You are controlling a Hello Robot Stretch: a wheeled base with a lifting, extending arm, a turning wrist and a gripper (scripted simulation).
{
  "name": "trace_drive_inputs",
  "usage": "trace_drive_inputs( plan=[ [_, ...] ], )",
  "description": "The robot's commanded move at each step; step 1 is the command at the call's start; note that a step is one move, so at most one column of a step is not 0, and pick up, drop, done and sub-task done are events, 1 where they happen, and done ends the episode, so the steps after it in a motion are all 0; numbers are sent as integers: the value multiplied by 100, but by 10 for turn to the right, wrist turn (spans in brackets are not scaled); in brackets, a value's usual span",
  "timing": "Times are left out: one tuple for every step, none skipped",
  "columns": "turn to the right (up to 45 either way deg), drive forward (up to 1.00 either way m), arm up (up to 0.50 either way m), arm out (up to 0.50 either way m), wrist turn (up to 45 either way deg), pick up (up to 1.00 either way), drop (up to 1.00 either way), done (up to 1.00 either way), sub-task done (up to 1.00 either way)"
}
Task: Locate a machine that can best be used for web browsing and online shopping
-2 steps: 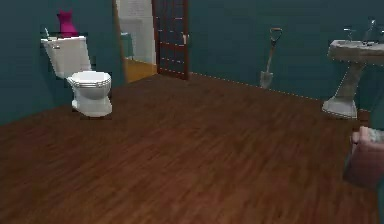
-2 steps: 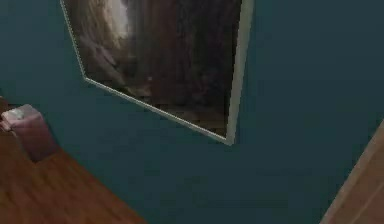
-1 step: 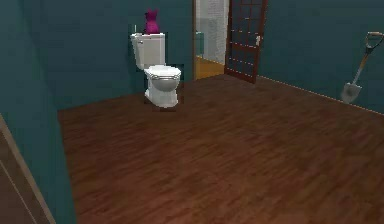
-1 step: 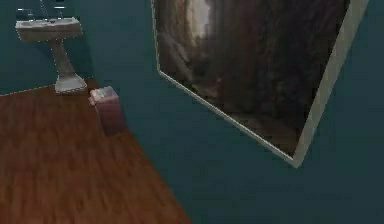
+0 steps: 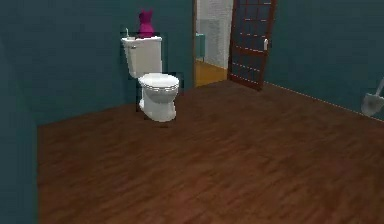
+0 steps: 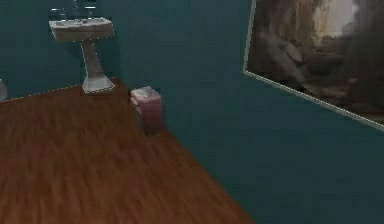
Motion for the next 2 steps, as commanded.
trace_drive_inputs(
  plan=[
    [90, 0, 0, 0, 0, 0, 0, 0, 0],
    [0, 100, 0, 0, 0, 0, 0, 0, 0]
  ],
)
